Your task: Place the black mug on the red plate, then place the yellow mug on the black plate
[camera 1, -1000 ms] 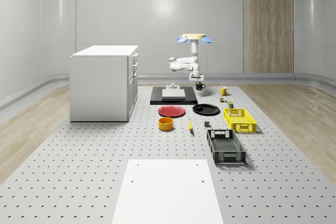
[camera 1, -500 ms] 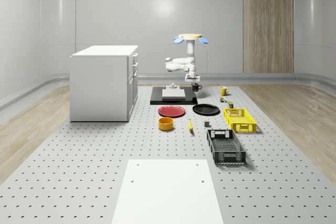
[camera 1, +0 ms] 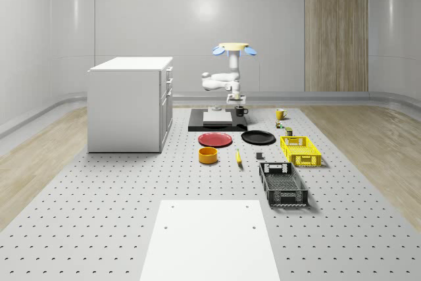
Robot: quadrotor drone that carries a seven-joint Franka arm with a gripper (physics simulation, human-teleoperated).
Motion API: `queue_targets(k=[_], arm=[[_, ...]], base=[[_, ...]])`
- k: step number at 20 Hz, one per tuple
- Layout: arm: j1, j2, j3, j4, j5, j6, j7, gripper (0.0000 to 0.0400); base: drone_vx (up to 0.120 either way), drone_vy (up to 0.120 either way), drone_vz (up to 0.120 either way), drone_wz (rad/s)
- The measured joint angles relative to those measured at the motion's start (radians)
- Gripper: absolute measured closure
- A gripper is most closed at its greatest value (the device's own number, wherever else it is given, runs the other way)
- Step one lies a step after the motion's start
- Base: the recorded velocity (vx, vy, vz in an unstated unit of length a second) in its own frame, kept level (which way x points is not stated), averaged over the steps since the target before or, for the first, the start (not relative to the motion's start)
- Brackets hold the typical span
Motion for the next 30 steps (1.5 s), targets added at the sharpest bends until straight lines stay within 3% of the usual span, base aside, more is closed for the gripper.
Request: queue_targets(k=[30], arm=[[-0.013, -0.057, 0.009, 0.003, 0.024, 0.053, 0.011, 0.029]], base=[[0.12, -0.119, 0.0, 0.0]])
